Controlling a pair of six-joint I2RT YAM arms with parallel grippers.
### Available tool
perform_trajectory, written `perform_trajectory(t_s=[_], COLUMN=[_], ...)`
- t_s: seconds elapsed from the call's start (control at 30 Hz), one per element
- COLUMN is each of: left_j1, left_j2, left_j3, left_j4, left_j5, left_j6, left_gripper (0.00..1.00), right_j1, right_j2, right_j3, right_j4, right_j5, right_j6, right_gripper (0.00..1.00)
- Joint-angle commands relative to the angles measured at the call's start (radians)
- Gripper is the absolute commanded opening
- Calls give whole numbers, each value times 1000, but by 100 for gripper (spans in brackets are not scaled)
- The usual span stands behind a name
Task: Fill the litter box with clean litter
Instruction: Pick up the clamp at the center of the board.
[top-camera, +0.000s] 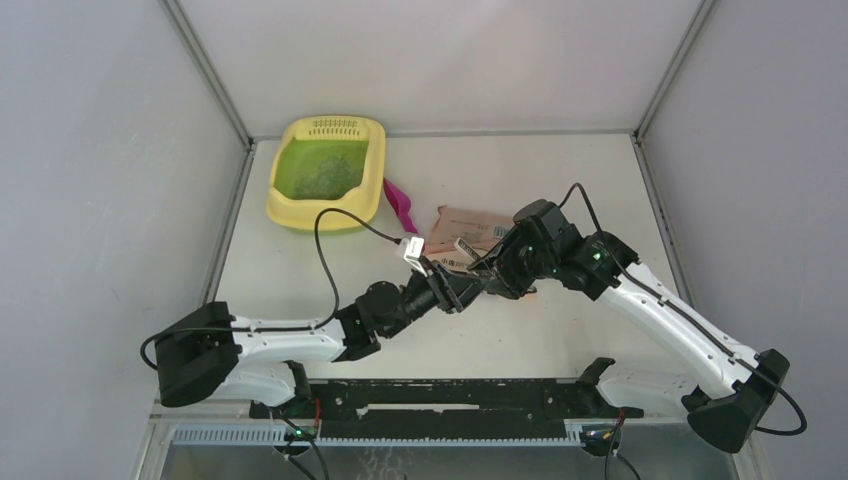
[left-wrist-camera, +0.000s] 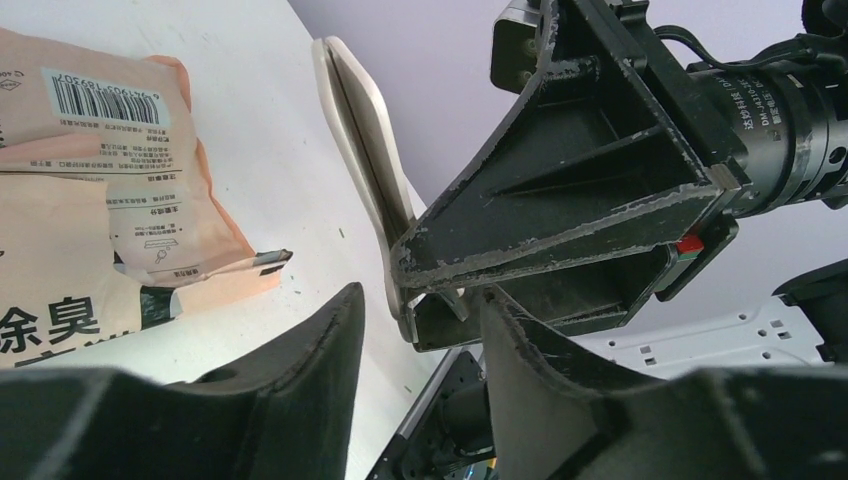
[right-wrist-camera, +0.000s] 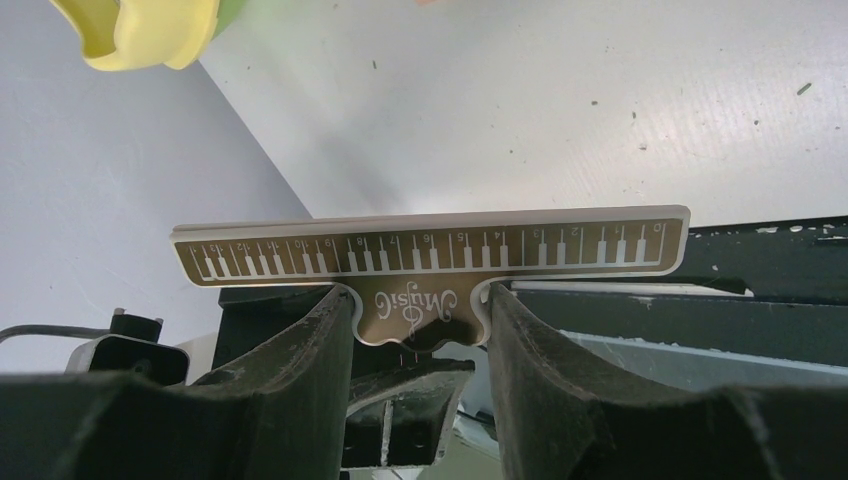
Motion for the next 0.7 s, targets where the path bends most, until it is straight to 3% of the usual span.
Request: perform_trajectory(t_s=[0.0,0.23,0.33,0.53,0.67], left_j1=[-5,-2,1,28,59], left_j2=[4,7,8,-19,-66], left_j3=[45,41,37,4,-2], left_j4=[66,69,71,75,-17], left_j5=[14,15,15,23,34], left_j6=[7,-6,-14,-46,-56], left_gripper=[48,27,24,24,23], right_j1=[4,6,7,-5,-43], right_j2=[-8,-7,-8,-28,-59], right_j3=[35,35,35,34,35], right_j4=[39,39,44,42,37], right_j5=[-13,-7,-9,-27,-57], right_j6=[-14,-13,-17,-68,-152], right_gripper=[29,30,36,63,98])
